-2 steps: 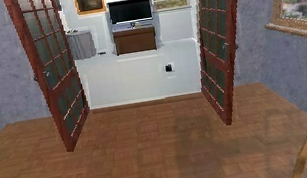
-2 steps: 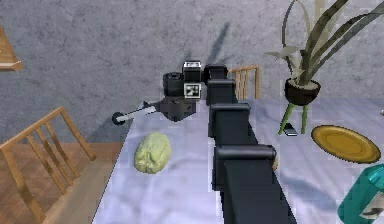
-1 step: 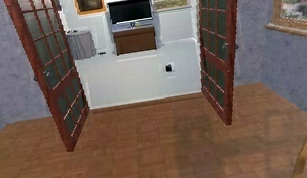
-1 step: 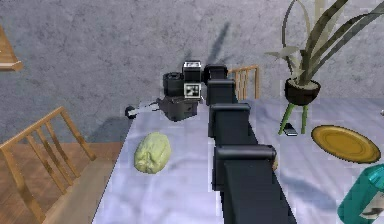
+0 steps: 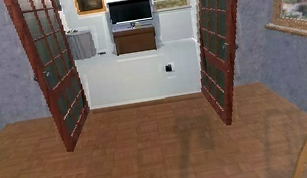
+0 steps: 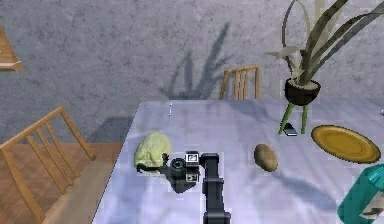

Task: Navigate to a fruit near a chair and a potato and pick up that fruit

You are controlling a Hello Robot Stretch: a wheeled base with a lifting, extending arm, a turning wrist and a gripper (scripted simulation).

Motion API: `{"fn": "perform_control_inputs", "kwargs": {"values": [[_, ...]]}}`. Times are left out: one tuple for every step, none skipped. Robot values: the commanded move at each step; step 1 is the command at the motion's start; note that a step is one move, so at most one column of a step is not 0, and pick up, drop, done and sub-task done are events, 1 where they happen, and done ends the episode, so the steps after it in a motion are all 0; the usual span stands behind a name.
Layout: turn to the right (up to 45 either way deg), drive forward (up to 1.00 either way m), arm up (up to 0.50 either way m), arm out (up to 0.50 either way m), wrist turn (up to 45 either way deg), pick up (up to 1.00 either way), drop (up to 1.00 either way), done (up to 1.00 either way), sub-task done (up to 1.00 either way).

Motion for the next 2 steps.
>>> {"fn": "perform_control_inputs", "kwargs": {"values": [[0.0, 0.0, 0.0, 0.0, 0.0, 1.0, 0.0, 0.0, 0.0], [0.0, 0.0, 0.1, 0.0, 0.0, 0.0, 0.0, 0.0, 0.0]]}}
